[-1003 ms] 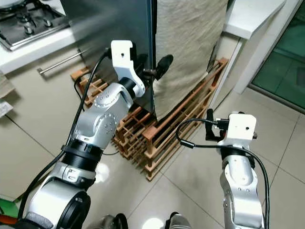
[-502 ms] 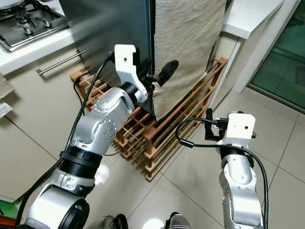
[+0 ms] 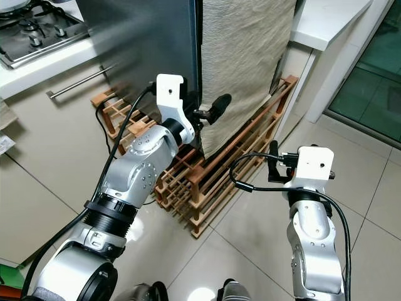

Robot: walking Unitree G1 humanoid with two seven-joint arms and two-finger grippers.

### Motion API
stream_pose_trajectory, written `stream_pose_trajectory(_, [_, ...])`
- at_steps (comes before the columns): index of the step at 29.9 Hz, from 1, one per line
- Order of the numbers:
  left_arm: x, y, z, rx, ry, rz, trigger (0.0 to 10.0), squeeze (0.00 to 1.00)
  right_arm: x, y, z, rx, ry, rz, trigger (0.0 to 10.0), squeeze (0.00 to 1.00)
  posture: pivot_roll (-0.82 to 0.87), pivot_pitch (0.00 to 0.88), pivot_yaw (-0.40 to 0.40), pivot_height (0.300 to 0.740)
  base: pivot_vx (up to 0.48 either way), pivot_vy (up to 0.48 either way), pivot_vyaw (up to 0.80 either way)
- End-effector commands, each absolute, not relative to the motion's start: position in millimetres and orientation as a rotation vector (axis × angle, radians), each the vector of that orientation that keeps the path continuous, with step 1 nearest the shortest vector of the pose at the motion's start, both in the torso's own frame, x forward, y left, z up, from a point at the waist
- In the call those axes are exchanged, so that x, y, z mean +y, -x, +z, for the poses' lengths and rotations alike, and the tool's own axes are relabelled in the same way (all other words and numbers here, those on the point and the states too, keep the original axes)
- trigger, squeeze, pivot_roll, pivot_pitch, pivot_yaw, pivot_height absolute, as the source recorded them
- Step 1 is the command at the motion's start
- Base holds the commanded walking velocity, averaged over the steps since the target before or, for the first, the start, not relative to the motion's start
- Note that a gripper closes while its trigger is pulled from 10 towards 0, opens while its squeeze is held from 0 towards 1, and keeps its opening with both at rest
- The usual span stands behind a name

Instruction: Restocking fridge

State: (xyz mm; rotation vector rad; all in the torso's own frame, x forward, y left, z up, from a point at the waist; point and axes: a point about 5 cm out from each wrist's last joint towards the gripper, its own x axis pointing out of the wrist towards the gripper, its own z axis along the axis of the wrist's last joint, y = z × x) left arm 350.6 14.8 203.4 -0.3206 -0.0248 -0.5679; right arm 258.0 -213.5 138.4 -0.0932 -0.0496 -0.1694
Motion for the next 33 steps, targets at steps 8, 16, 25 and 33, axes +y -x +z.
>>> stream_pose_trajectory(8, [-12,-348,226,-0.082,0.431,-0.595,10.0,0.00,-215,-256,140,-0.057,0.102,-0.176,10.0,0.00,-0.27,0.129,0.068,0.740,0.000,0.000,0.00])
stream_pose_trajectory(16, [4,-338,239,-0.203,0.362,-0.640,10.0,0.00,-215,-254,147,-0.093,0.090,-0.189,10.0,0.00,-0.27,0.125,0.075,0.740,0.000,0.000,0.00])
stream_pose_trajectory(25, [74,-304,198,-0.226,0.190,-0.518,10.0,0.00,-211,-218,164,-0.211,0.118,-0.227,10.0,0.00,-0.22,0.114,0.067,0.740,0.000,0.000,0.00])
stream_pose_trajectory(33, [80,-311,179,-0.170,0.100,-0.385,10.0,0.00,-205,-248,174,-0.271,0.055,-0.170,10.0,0.00,-0.19,0.082,0.065,0.740,0.000,0.000,0.00])
